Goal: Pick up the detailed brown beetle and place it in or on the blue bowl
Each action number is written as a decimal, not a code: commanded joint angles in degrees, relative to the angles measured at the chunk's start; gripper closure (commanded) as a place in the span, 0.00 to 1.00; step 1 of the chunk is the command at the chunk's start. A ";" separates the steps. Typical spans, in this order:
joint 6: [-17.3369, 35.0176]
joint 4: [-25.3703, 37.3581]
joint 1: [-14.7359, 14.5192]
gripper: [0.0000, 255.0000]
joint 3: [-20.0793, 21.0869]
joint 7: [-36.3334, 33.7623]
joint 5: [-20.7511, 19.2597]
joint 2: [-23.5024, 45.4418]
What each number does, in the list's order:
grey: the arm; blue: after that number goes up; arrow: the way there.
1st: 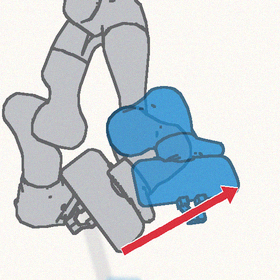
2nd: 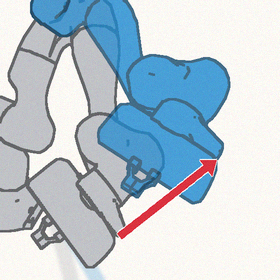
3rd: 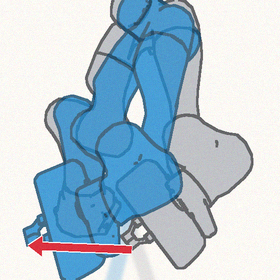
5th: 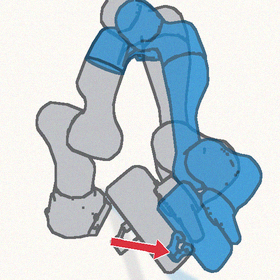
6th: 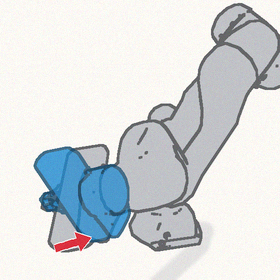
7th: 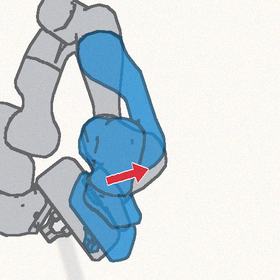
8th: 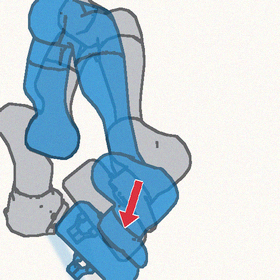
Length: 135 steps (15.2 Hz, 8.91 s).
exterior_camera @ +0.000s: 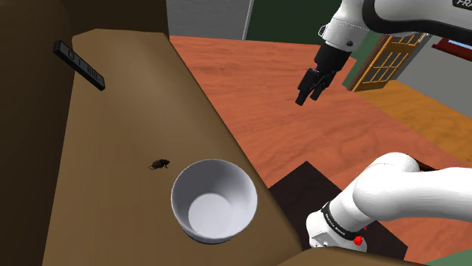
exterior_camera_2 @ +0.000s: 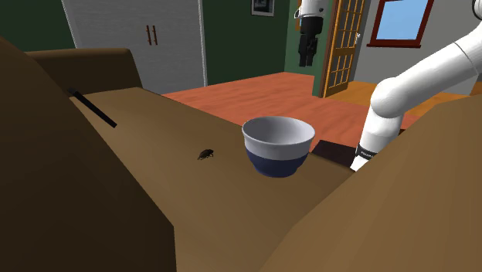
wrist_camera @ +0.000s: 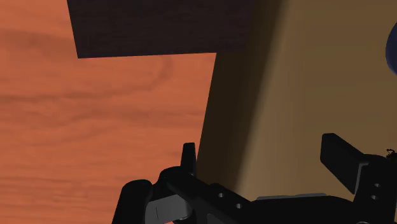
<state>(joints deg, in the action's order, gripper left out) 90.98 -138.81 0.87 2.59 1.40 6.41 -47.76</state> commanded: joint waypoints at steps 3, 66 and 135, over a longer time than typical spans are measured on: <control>2.61 -1.28 -0.66 0.00 2.66 -2.85 1.73 0.77; 38.80 29.37 -9.05 1.00 35.84 -70.09 -29.20 70.86; 24.31 5.28 -13.18 1.00 40.84 -57.97 10.08 20.01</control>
<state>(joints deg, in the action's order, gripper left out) 114.52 -132.97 -12.31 43.15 -56.49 16.44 -27.94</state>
